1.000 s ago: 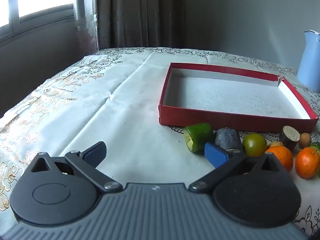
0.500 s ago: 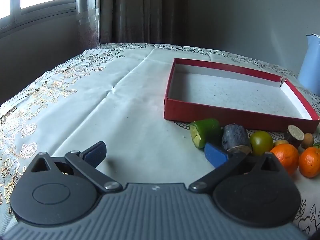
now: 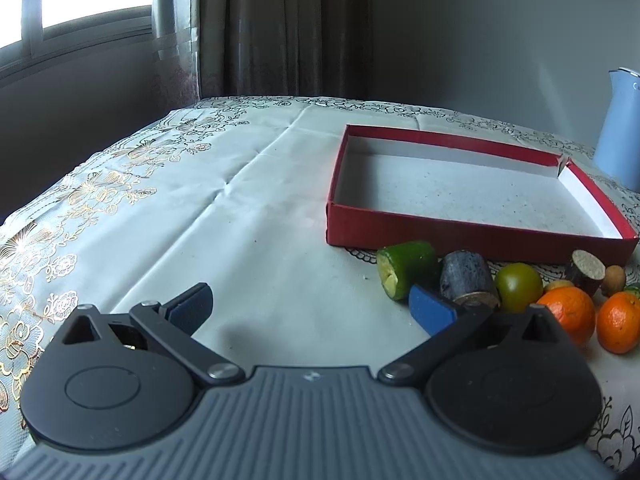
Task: Organize fruits
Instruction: 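Move the right gripper toward the fruits beside the red box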
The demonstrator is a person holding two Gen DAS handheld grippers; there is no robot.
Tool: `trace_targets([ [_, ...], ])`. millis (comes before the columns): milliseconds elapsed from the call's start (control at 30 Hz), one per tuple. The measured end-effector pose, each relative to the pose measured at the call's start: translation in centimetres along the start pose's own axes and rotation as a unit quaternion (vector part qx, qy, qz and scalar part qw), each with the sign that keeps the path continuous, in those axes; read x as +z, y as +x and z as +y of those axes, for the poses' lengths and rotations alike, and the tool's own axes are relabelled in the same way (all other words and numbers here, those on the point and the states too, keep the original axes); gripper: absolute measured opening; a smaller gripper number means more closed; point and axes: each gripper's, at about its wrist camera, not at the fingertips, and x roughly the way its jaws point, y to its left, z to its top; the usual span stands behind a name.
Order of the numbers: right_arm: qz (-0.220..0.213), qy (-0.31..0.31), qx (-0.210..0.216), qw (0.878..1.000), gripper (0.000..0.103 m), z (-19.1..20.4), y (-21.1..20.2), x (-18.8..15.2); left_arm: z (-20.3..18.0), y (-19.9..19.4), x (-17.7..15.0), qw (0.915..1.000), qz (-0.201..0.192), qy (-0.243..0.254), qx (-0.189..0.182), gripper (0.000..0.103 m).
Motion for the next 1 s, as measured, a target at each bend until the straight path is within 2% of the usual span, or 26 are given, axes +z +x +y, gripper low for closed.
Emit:
trace_targets([
  [167, 0.027, 0.008, -0.024, 0.999, 0.103, -0.3, 1.1, -0.4, 0.3, -0.2, 0.1, 0.9999, -0.006, -0.011, -0.001, 0.103],
  [433, 0.048, -0.011, -0.021, 0.999, 0.103, 0.3, 1.7, -0.4, 0.1, -0.9, 0.0, 0.9996, -0.028, -0.007, 0.0, 0.103],
  [1000, 0.038, -0.002, -0.03, 0.999, 0.103, 0.0, 1.5, -0.4, 0.2, -0.8, -0.1, 0.9998, -0.02, -0.005, 0.008, 0.103],
])
